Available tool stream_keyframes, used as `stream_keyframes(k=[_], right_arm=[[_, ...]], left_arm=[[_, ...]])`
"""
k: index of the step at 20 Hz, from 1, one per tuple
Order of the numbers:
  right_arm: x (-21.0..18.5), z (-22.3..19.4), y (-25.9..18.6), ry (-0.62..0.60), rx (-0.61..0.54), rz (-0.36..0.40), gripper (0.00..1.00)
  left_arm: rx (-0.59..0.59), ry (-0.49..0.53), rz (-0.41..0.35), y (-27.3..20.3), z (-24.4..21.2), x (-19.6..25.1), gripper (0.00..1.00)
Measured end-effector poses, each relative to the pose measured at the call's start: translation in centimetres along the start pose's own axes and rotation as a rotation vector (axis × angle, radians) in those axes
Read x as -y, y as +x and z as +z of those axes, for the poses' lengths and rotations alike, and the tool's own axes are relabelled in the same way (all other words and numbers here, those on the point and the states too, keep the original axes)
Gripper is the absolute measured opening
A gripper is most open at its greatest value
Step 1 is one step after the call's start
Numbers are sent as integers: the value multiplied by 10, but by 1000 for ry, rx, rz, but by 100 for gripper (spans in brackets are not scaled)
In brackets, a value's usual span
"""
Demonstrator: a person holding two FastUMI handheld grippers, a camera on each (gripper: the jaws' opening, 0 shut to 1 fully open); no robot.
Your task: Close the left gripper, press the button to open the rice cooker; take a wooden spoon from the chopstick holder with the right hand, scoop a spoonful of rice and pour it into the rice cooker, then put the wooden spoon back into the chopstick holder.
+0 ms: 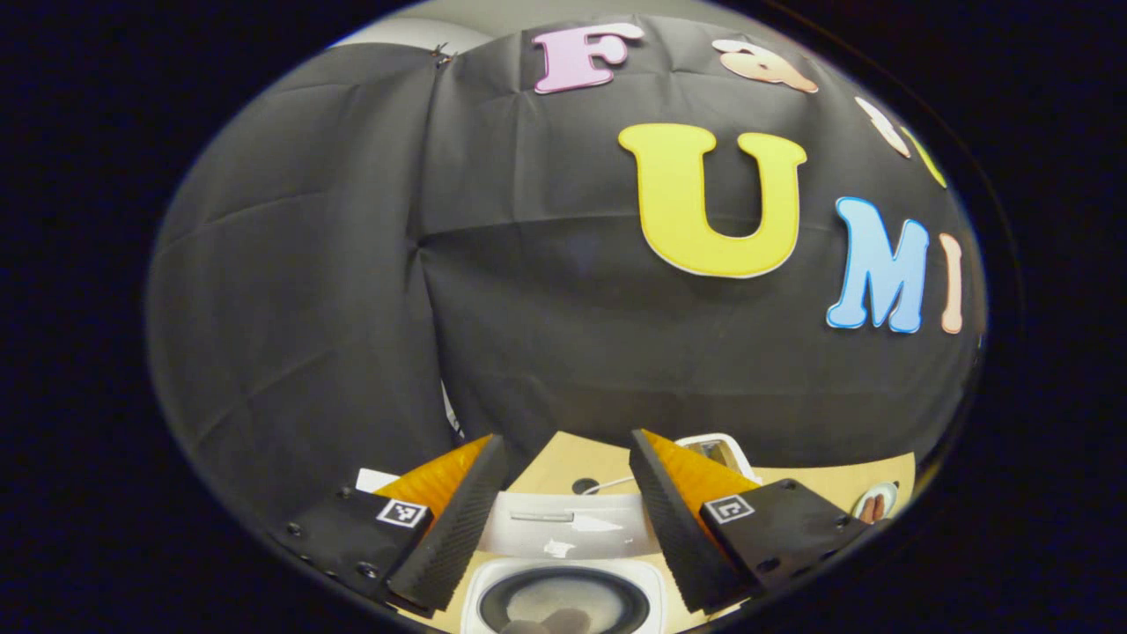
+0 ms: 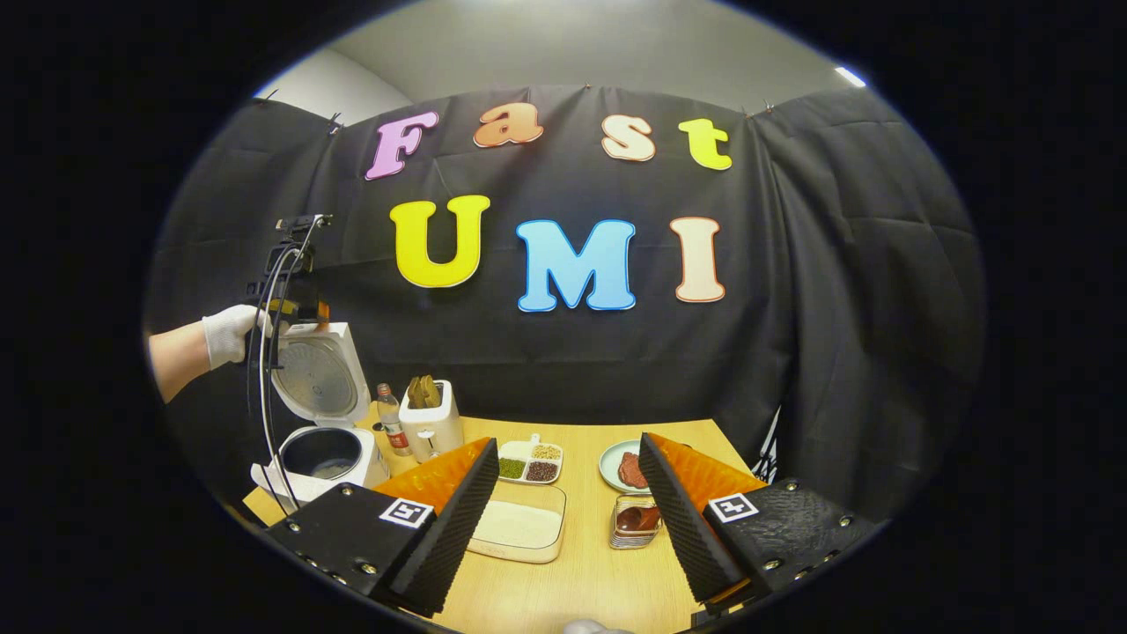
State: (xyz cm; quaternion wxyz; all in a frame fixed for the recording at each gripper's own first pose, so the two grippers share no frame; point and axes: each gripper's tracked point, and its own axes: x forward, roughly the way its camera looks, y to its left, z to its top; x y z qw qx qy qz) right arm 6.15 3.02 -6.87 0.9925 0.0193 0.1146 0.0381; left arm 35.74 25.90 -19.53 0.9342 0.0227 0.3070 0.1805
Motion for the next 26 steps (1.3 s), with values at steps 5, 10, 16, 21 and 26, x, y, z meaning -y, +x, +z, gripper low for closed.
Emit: stream_keyframes(k=[5,10,16,21,26], right_arm=[[-6,-1,-1,15,-9,27,98],[-9,-6,-10,26,-17,59,98],[-9,-19,-21,41,-42,86,98],[-9,-33,-25,49,-73,107,98],[-13,-38,-24,53,-89,122,98]], left_arm=[[-45,-9,-8,-25,-12,-1,100],[-83,-10,-18,-61,-37,0,100],[-188,-14,-33,-108,-96,2,97],[-346,-46,-73,-124,-183,5,100],[-428,4,-76,-131,-232,4,97]])
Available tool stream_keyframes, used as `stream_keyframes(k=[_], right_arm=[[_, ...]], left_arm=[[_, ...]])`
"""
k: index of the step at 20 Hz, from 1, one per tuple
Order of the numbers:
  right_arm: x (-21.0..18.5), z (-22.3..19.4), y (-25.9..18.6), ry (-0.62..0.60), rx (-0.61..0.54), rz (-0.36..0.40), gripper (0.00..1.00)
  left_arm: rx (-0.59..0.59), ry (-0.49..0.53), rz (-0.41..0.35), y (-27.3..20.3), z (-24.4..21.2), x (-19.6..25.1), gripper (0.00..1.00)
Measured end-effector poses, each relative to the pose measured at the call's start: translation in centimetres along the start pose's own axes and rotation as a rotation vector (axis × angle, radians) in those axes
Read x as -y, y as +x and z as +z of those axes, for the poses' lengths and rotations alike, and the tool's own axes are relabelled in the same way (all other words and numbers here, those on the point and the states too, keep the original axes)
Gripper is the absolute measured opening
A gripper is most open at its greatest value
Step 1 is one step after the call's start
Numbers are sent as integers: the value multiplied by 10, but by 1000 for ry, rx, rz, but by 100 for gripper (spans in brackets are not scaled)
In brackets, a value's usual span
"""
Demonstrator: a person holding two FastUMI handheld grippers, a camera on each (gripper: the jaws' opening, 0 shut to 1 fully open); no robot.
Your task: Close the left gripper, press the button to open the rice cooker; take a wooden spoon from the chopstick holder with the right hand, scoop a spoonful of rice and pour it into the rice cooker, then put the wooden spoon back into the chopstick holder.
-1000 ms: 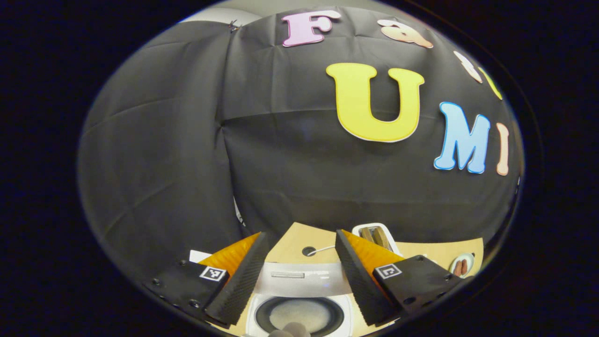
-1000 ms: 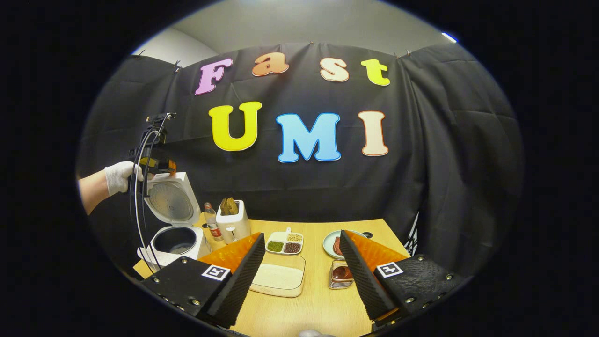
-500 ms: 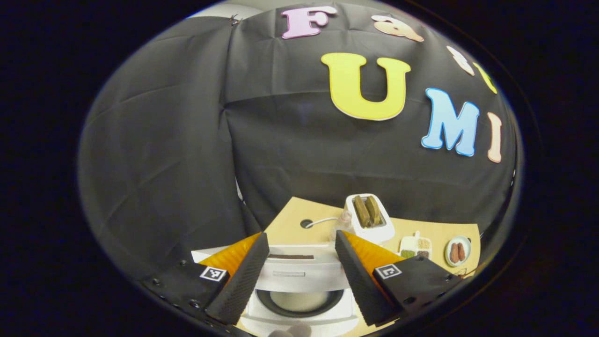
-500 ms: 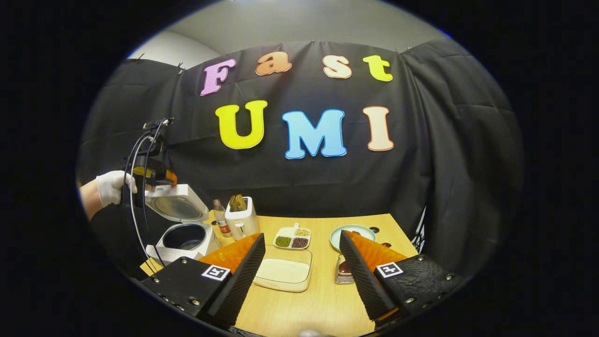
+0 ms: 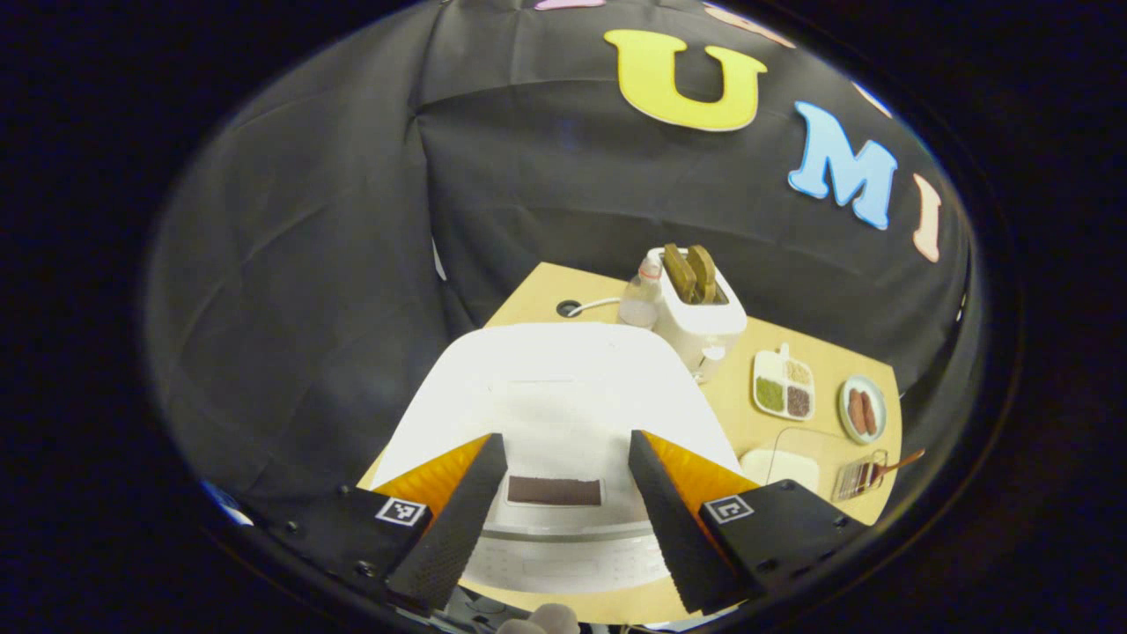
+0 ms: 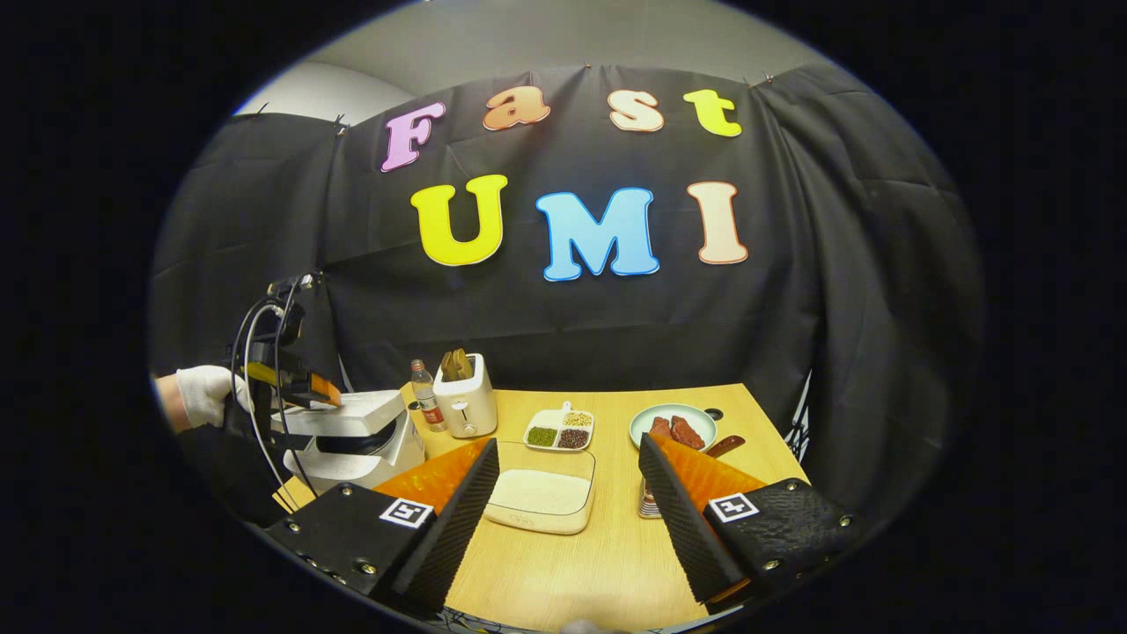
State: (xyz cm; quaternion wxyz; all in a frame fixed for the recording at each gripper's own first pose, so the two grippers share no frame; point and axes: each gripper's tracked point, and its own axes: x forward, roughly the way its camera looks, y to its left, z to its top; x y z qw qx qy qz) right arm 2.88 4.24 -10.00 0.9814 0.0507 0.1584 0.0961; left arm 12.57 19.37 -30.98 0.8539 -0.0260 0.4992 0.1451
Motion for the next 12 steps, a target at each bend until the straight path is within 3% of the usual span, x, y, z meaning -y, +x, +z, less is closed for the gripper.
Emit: stream_keyframes(k=[7,12], right_arm=[[-5,-11,2,24,-27,21,98],[-1,-13,4,41,-34,11,98]], left_arm=[[-146,-12,-17,18,-51,-3,99],[-166,6,-22,20,-53,-2,100]])
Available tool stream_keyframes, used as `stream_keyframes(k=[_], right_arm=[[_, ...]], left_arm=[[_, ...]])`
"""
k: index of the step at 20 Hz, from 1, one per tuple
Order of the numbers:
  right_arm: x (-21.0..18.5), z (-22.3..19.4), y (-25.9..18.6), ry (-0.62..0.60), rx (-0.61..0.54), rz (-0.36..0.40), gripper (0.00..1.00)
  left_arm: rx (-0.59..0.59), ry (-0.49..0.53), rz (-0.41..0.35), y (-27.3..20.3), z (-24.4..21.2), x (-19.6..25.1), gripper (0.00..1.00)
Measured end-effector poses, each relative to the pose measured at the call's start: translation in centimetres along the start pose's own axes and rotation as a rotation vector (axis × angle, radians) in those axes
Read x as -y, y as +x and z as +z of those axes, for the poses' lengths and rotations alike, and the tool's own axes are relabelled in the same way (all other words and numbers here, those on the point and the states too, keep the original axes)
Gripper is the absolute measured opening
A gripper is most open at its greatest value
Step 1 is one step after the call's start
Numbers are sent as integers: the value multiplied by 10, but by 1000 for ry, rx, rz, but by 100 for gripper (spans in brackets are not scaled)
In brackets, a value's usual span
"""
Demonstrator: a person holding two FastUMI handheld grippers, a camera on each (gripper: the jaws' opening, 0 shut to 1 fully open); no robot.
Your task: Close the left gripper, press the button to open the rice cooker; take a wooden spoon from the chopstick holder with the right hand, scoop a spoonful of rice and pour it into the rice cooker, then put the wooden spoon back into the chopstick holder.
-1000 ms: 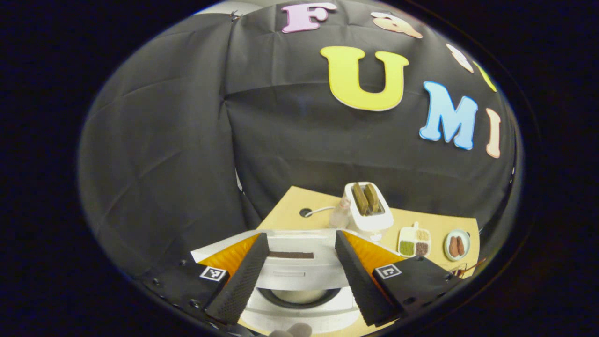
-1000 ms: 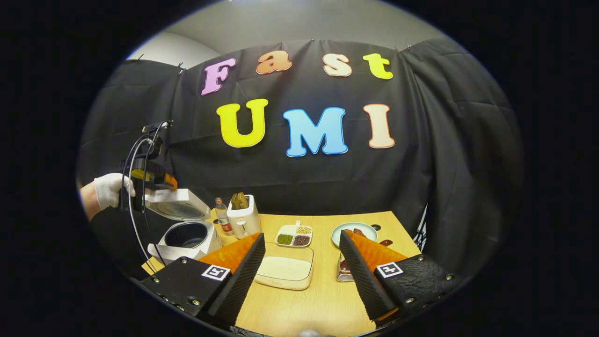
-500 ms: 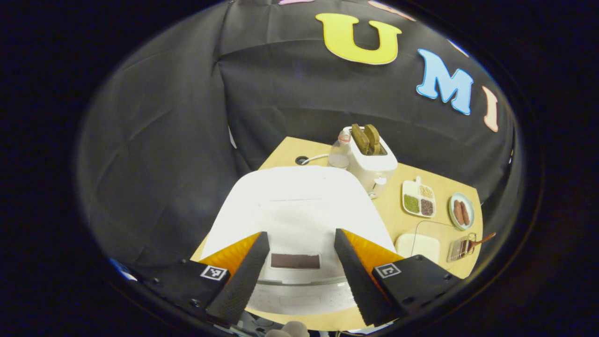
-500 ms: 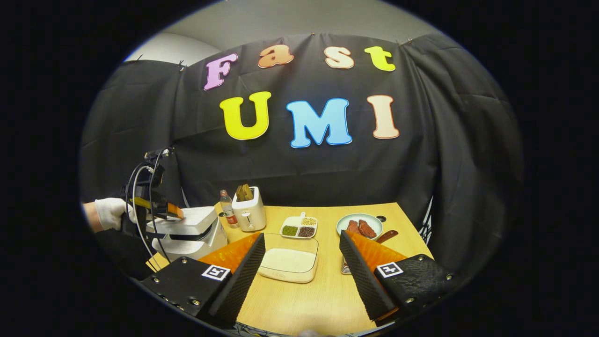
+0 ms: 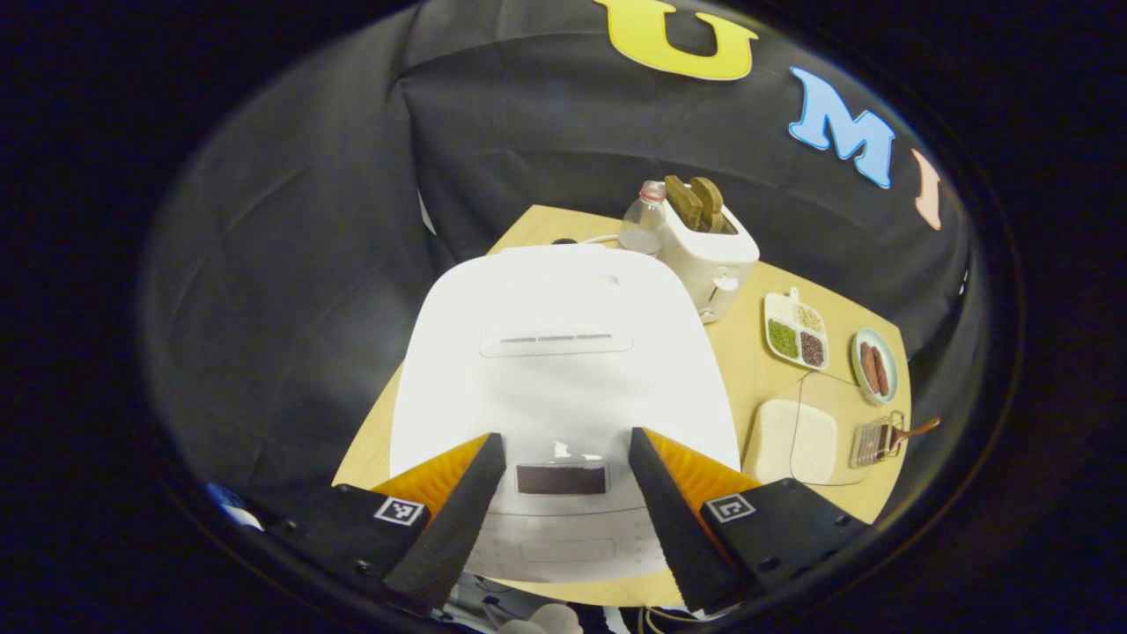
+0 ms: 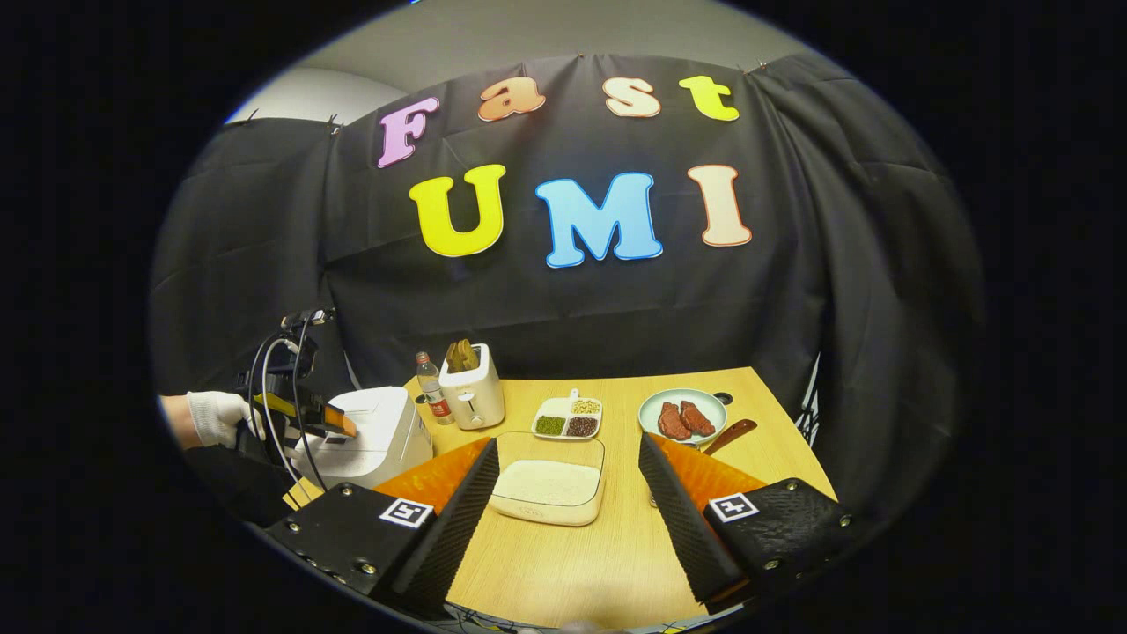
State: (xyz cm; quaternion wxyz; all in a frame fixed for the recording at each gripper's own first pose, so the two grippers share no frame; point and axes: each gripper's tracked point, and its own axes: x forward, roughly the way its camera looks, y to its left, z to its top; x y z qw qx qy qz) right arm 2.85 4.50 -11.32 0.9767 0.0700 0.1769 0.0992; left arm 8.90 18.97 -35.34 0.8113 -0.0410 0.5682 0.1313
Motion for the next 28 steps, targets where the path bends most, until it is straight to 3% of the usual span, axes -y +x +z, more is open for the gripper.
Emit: stream_keyframes(k=[13,16,19,22,24,28], right_arm=[[3,4,-2,-7,15,-6,98],[9,14,-6,-11,52,-26,98],[13,32,-11,-9,110,-43,98],[15,49,-15,-19,159,-67,98],[17,66,-20,-21,207,-84,98],[22,93,-31,-33,290,-122,98]], left_arm=[[55,-16,5,1,3,-2,100],[198,-12,31,-17,31,-7,99],[456,11,35,-79,79,6,97],[759,78,34,-170,115,29,98],[867,88,-22,-225,113,53,95],[947,78,-125,-309,71,84,98]])
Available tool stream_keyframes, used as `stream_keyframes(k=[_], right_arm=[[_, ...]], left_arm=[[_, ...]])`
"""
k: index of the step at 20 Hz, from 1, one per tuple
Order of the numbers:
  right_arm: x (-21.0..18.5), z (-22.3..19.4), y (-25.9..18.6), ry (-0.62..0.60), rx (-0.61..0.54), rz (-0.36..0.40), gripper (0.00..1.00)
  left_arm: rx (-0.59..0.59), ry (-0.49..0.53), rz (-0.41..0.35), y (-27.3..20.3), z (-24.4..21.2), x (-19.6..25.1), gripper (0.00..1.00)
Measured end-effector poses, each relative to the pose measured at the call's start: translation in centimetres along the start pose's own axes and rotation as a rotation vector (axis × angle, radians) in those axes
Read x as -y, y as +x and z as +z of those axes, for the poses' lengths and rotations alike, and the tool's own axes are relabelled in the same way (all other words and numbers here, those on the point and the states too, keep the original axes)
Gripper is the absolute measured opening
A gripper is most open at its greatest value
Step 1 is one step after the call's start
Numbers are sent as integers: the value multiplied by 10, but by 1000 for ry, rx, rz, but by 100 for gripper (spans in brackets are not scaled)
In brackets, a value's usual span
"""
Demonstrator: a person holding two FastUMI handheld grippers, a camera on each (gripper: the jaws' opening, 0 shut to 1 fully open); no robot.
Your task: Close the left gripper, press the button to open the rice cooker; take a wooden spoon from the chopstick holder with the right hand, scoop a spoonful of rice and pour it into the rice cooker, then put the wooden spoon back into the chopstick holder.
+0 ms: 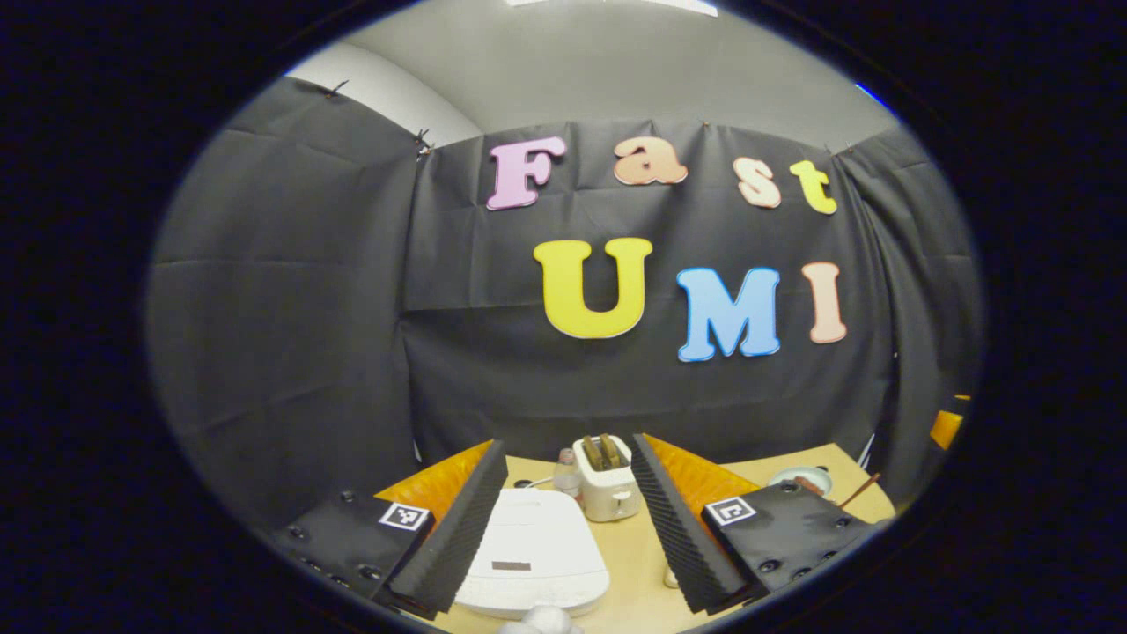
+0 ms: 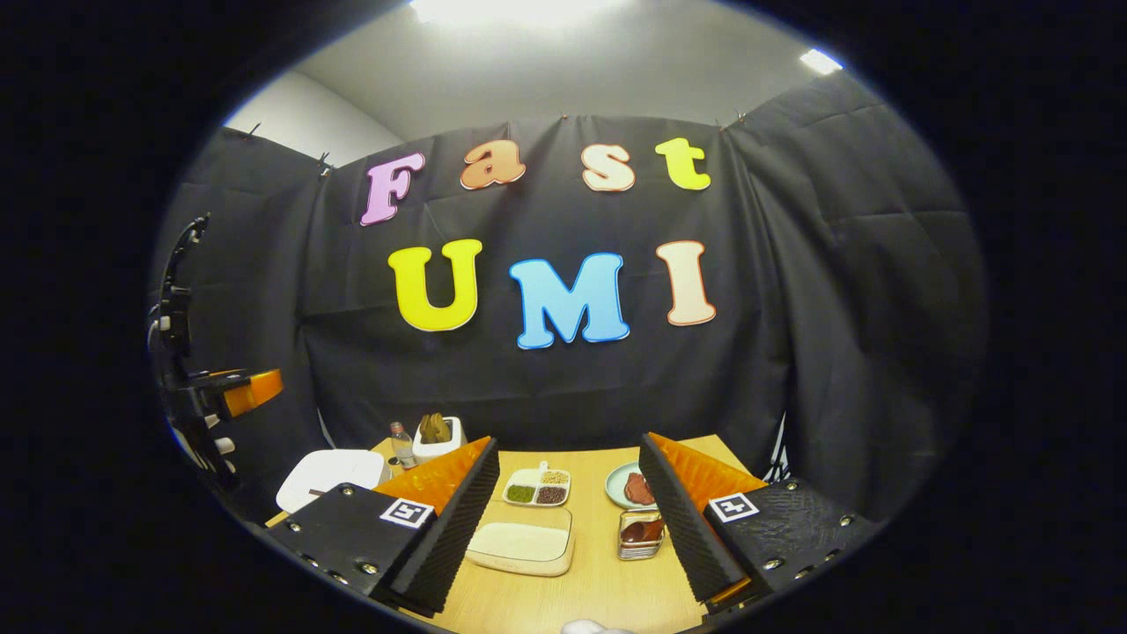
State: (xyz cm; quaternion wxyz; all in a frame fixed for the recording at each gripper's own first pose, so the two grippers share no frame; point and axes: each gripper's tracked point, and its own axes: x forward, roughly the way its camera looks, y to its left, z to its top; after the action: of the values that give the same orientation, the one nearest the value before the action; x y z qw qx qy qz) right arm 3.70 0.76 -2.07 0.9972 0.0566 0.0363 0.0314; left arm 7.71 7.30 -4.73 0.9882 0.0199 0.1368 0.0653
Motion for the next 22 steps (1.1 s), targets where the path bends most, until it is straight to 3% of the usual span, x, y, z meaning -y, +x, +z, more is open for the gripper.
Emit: stream_keyframes(k=[5,9,22], right_arm=[[1,11,-6,-5,35,-12,98],[0,12,-8,-23,41,-14,98],[-3,22,-10,-35,47,-10,98]], left_arm=[[44,-19,-55,-50,2,18,100],[43,-10,-27,-67,-6,8,100],[27,-16,-13,-64,-8,5,100]])
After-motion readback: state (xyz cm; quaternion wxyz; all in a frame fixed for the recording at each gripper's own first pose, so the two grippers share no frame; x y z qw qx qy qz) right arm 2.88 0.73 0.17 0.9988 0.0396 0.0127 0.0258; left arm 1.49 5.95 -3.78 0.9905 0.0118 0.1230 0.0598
